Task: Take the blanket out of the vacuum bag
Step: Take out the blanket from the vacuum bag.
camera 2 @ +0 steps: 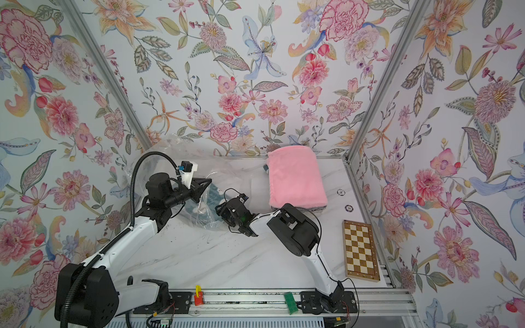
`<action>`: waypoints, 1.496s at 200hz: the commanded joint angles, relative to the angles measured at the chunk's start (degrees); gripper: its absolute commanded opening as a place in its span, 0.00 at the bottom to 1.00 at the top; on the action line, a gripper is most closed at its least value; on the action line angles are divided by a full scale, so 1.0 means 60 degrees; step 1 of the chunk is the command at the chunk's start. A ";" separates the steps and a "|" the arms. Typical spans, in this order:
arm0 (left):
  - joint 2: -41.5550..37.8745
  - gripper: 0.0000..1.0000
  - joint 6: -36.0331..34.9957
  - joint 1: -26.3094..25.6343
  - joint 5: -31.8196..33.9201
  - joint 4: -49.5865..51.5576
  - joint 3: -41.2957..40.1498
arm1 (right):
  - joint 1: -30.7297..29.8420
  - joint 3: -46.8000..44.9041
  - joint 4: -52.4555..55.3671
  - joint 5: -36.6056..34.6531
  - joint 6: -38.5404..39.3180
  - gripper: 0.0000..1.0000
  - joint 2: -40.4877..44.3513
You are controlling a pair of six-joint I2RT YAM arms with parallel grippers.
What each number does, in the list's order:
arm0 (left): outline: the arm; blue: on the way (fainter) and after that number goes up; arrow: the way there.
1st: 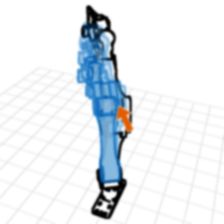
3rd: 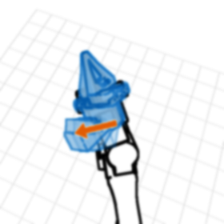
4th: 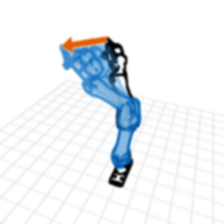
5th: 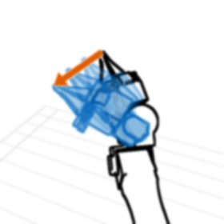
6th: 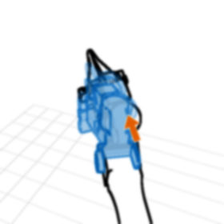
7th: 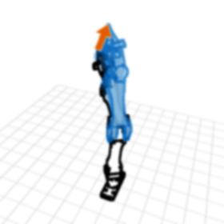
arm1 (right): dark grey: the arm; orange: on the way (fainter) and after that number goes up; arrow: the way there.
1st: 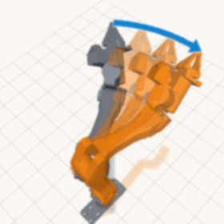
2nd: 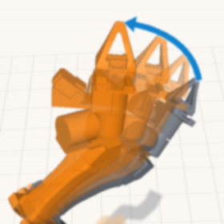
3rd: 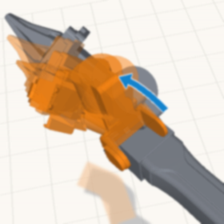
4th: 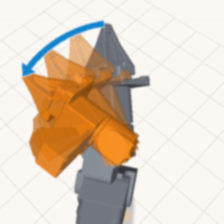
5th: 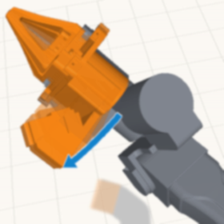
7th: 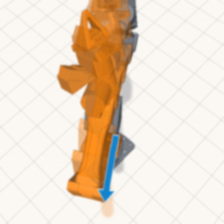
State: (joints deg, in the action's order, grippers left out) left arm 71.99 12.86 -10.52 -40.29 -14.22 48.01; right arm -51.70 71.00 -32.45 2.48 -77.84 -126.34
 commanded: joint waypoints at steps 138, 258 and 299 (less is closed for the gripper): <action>-0.0136 0.00 -0.0202 0.0440 0.0063 -0.0138 -0.0108 | 0.0416 0.1401 0.2312 0.1429 0.2345 0.00 0.1569; -0.0440 0.00 -0.0400 0.0655 0.0337 0.0051 -0.0162 | 0.0612 -0.2717 0.1643 0.2045 0.2488 0.00 0.5519; -0.0486 0.00 -0.0415 0.0659 0.0377 0.0061 -0.0194 | 0.0540 -0.4943 0.0794 0.1561 0.2168 0.00 0.6335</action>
State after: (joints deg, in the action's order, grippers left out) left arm 70.41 11.33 -7.07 -38.72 -13.23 47.86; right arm -48.05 46.85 -23.24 13.91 -63.68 -90.83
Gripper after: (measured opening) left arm 0.047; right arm 0.049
